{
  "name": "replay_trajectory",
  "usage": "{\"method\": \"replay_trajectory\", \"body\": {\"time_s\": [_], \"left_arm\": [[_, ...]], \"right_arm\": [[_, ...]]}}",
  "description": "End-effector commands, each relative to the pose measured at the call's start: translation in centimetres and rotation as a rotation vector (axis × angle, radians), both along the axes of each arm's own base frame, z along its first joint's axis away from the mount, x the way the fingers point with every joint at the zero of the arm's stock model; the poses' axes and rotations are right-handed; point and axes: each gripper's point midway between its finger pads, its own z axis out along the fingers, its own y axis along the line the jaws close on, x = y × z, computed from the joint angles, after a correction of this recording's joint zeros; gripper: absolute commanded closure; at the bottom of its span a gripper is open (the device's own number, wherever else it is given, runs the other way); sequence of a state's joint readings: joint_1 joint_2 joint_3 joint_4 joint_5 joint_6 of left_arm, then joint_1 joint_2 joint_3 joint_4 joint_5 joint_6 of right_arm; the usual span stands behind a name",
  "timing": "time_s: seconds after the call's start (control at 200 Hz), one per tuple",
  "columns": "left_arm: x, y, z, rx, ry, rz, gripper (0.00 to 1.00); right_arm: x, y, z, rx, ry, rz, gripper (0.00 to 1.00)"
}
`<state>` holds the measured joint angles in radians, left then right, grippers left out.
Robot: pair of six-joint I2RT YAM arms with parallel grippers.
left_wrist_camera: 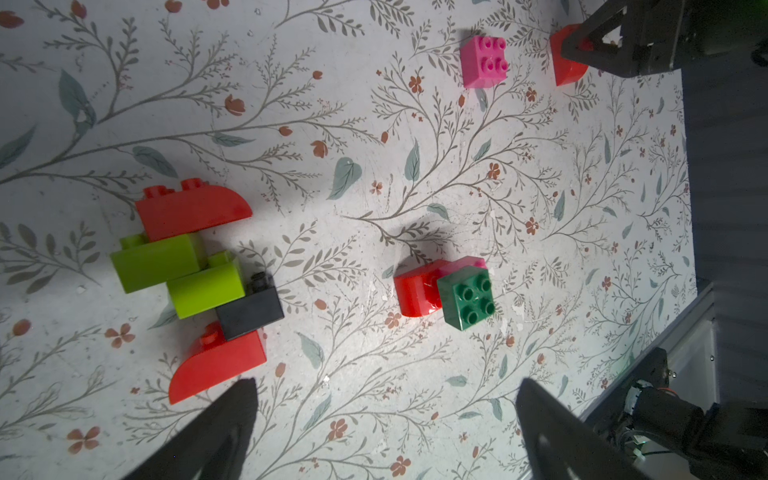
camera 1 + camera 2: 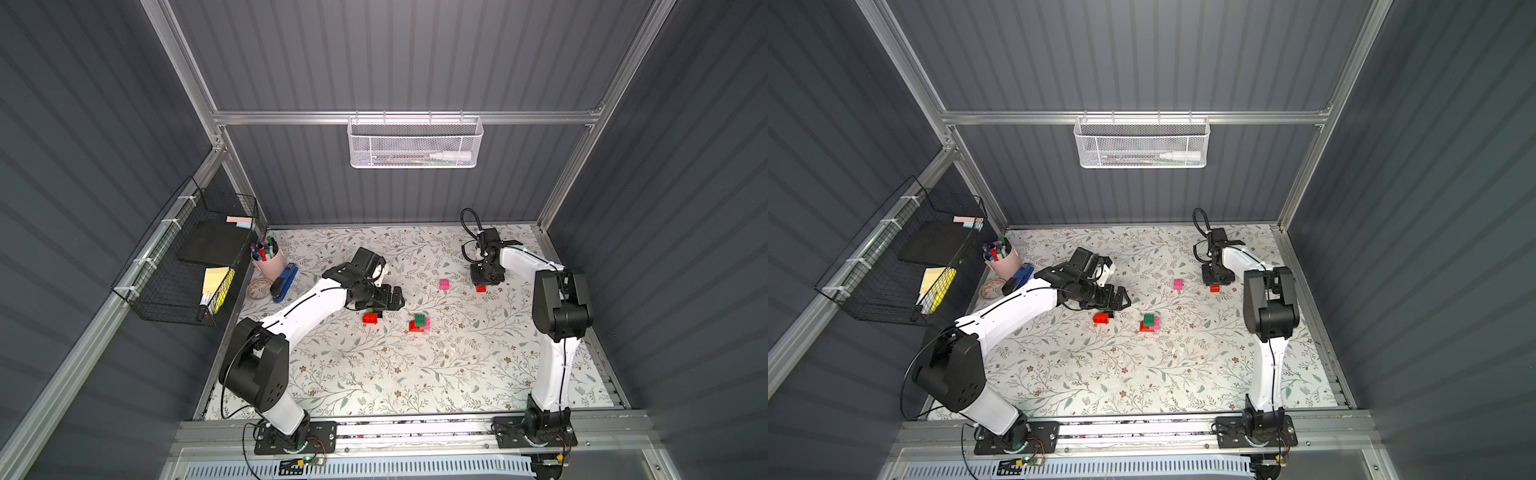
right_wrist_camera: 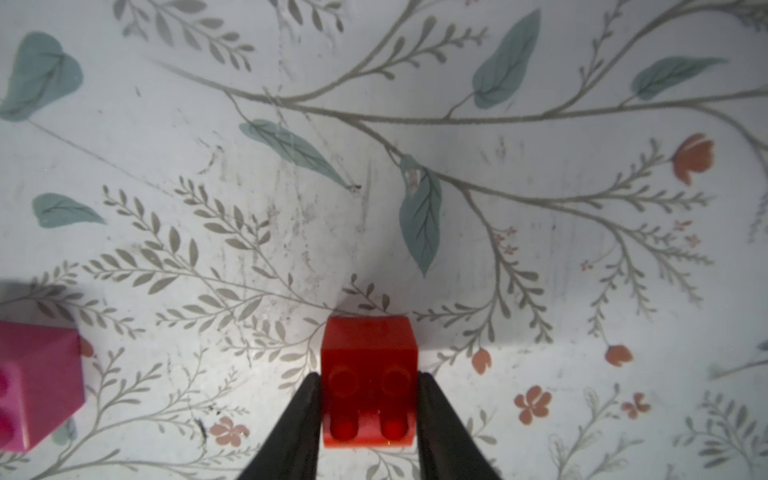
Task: Assemble the letter s with lego
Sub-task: Pick up the lego brick from the center of the board.
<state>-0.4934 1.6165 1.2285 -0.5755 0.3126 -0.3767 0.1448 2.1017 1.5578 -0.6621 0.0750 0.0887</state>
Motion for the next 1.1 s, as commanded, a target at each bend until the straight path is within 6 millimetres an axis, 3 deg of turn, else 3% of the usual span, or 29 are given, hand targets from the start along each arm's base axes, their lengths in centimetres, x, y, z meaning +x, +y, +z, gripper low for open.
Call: {"method": "replay_trajectory", "body": {"time_s": [0.0,0.22,0.41,0.53,0.695,0.946,1.096], "left_arm": [[0.1,0.1,0.8,-0.016,-0.016,-0.012,0.0],[0.1,0.1,0.9,-0.014,-0.018,-0.017,0.0],[0.2,0.1,1.3,-0.019,-0.031,-0.021,0.01],[0.5,0.3,1.4,-0.026,-0.035,-0.02,0.0],[0.9,0.5,1.7,-0.039,-0.037,-0.017,0.01],[0.7,1.1,2.0,-0.038,-0.044,-0.015,0.0],[0.6,1.3,2.0,-0.036,-0.042,-0.015,0.01]], "right_arm": [[-0.1,-0.1,-0.5,-0.007,0.027,-0.008,0.63],[-0.2,0.3,-0.6,0.018,0.035,0.004,0.62],[0.2,1.3,1.2,0.087,-0.008,0.065,0.68],[-0.1,2.6,2.9,0.11,-0.039,0.196,0.7],[-1.3,6.0,4.8,0.157,-0.105,0.486,0.71],[-2.5,9.3,5.9,0.24,-0.11,0.804,0.7],[-2.9,10.7,5.3,0.246,-0.072,0.951,0.7]]}}
